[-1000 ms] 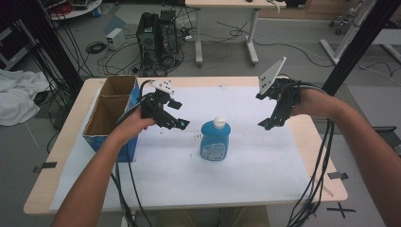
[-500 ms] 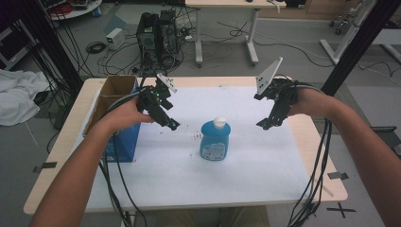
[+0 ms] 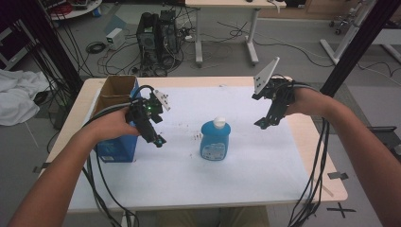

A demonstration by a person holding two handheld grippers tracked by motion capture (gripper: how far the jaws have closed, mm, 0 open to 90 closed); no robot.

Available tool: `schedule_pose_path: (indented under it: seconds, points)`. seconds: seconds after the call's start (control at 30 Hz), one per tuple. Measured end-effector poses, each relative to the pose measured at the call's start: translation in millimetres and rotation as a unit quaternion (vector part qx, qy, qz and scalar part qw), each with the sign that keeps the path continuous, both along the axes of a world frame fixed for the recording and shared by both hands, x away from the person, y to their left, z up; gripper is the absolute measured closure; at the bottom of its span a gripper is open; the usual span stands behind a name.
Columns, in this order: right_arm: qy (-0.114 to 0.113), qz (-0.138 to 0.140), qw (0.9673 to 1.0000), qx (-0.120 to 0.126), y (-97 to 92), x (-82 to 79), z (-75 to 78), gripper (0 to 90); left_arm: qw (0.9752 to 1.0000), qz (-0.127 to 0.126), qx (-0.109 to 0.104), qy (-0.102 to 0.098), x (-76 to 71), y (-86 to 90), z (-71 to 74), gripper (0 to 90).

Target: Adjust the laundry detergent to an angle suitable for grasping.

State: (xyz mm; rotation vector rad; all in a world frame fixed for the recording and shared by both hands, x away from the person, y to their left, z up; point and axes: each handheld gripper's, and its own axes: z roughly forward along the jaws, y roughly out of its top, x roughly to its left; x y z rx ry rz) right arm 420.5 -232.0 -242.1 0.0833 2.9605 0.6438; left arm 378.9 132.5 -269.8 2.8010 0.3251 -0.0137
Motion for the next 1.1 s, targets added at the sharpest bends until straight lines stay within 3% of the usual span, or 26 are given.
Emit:
schedule_pose_path:
  seconds: [0.3, 0.53, 0.73, 0.77, 1.1]
  points:
    - [0.006, -0.003, 1.0000, 0.003, 6.5, 11.8, -2.7, 1.2, 1.0000, 0.006, -0.005, 0.003, -8.5, 5.0, -1.2, 14.4]
    - [0.009, -0.010, 0.9999, 0.002, 7.7, 27.6, 0.9, 1.2, 0.9999, -0.008, 0.009, 0.001, -16.0, 8.6, -3.8, 14.4]
    - [0.005, -0.010, 0.9999, 0.011, 11.6, 38.2, 7.6, 1.2, 1.0000, -0.009, 0.000, 0.002, -18.8, 8.3, -2.7, 14.4]
    - [0.006, -0.013, 0.9998, 0.011, 12.2, 38.9, 8.1, 1.2, 0.9999, 0.000, -0.010, 0.003, -20.2, 8.2, -3.7, 14.5]
    - [0.006, -0.013, 0.9998, 0.010, 10.7, 41.1, 7.5, 1.2, 0.9999, -0.006, -0.013, 0.000, -19.0, 10.2, -4.1, 14.4]
